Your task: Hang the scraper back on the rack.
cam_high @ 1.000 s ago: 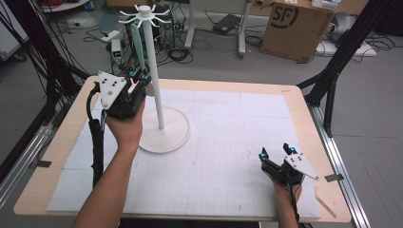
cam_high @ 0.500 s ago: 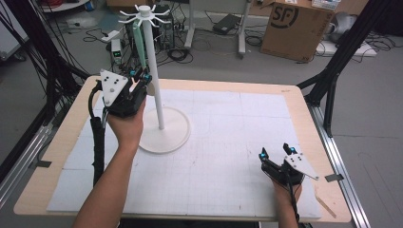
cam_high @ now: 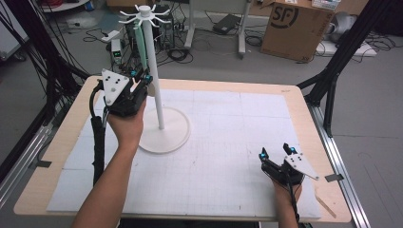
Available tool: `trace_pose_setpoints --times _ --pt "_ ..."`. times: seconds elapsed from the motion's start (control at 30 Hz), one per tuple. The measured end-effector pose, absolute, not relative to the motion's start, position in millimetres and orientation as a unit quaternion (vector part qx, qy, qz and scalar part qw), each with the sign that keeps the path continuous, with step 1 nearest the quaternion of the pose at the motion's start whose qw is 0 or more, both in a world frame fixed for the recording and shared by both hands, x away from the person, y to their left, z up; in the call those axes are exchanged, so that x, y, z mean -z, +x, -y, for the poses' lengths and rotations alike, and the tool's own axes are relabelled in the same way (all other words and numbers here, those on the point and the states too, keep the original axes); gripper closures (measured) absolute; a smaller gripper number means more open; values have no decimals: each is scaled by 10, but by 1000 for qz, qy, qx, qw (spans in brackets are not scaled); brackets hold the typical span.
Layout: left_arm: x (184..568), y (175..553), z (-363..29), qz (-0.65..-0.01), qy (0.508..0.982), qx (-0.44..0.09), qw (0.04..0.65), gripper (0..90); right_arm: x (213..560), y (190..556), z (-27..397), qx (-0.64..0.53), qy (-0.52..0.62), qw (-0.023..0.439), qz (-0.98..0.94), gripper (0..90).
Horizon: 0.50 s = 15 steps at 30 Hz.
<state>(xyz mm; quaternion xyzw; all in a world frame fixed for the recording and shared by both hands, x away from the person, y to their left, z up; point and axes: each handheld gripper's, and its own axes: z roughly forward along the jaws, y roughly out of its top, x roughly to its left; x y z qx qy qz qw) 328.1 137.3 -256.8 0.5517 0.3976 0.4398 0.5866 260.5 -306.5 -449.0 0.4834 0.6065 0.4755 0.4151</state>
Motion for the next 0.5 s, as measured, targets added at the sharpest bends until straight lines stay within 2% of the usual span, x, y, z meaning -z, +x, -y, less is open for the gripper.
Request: trace_pose_setpoints --times 0.03,0.07,0.17,0.3,0.5 --pt "2567 3278 -1372 -398 551 -441 587 784 4489 2604 3064 -476 485 414 -606 192" --pt "2566 3278 -1373 -398 551 -439 587 722 4490 2603 3065 -475 486 413 -606 192" --pt "2578 3291 -1383 -394 562 -429 587 611 4490 2603 3064 -474 484 415 -608 193" --pt "2598 3308 -1376 -396 567 -426 584 503 4491 2604 3063 -476 485 413 -606 193" --pt "2613 3298 -1370 -386 562 -438 586 437 4490 2604 3063 -475 484 414 -607 193"
